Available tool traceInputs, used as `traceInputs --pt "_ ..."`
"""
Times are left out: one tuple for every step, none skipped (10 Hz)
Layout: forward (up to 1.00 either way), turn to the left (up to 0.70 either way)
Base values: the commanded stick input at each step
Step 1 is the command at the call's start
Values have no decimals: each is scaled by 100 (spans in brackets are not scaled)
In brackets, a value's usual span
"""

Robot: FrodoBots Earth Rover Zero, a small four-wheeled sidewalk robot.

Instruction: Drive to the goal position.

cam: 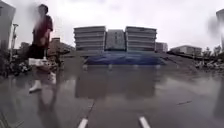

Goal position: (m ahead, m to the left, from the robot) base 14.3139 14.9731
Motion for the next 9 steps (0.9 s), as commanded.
traceInputs --pt "95 1" --pt "95 2" --pt "92 2" --pt "90 5" --pt "91 9" --pt "91 12" --pt "91 12" --pt "91 14" --pt "93 22"
